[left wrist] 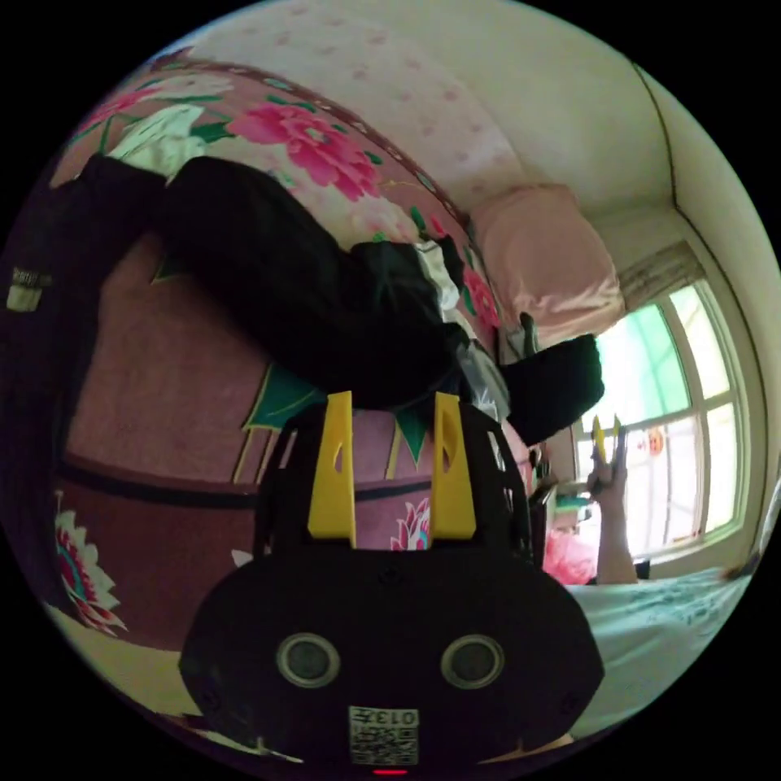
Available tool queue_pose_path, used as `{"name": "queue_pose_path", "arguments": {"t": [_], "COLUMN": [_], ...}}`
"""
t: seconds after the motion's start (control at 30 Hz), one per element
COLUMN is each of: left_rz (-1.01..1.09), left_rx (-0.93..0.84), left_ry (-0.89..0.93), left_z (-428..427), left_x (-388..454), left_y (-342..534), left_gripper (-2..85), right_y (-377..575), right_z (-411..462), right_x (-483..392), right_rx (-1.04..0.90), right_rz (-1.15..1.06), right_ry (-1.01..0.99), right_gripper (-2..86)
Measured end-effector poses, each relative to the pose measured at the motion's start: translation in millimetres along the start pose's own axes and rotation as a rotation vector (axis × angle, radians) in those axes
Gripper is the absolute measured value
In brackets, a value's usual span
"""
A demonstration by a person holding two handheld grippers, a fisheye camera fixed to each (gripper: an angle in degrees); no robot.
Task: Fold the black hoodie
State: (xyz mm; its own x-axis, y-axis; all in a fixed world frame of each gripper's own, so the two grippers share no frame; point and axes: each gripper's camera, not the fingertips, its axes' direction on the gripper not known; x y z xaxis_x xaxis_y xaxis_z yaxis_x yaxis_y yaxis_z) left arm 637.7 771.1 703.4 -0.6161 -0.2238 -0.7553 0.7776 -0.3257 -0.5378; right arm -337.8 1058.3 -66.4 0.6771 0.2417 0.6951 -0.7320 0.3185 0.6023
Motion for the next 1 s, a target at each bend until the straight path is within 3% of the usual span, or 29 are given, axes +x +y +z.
{"name": "queue_pose_path", "arguments": {"t": [0.13,0.2,0.27,0.4,0.47,0.6,0.7,0.8,1.0], "left_rz": [-0.255,-0.364,-0.403,-0.381,-0.418,-0.348,-0.324,-0.266,0.049], "left_rx": [0.06,0.092,0.1,0.018,0.015,-0.084,-0.143,-0.15,-0.041], "left_ry": [0.08,0.151,0.195,0.073,0.032,-0.154,-0.097,-0.055,0.063], "left_z": [10.1,22.1,37.4,75.0,84.1,91.3,93.8,78.9,-13.3], "left_x": [-56.7,-76.1,-83.0,-76.8,-75.8,-66.7,-71.7,-65.3,-19.8], "left_y": [-1.4,-5.1,-14.8,-45.1,-51.1,-64.1,-71.3,-78.8,-40.4], "left_gripper": [20.5,21.4,22.0,23.0,21.6,11.7,4.6,2.6,0.9], "right_y": [29.7,50.9,74.3,119.2,131.5,135.9,127.0,88.0,6.4], "right_z": [-94.1,-126.8,-159.1,-193.2,-198.6,-201.0,-199.4,-180.3,-152.0], "right_x": [14.7,49.3,86.7,147.6,166.0,188.6,196.2,181.6,42.8], "right_rx": [-0.071,-0.113,-0.098,-0.07,-0.051,0.006,0.111,-0.049,-0.258], "right_rz": [-0.081,0.071,0.259,0.543,0.639,0.749,0.791,0.67,-0.088], "right_ry": [0.708,0.807,0.766,0.818,0.736,0.622,0.519,0.683,0.879], "right_gripper": [16.5,16.9,17.2,18.6,18.3,12.9,4.0,2.7,2.1]}}
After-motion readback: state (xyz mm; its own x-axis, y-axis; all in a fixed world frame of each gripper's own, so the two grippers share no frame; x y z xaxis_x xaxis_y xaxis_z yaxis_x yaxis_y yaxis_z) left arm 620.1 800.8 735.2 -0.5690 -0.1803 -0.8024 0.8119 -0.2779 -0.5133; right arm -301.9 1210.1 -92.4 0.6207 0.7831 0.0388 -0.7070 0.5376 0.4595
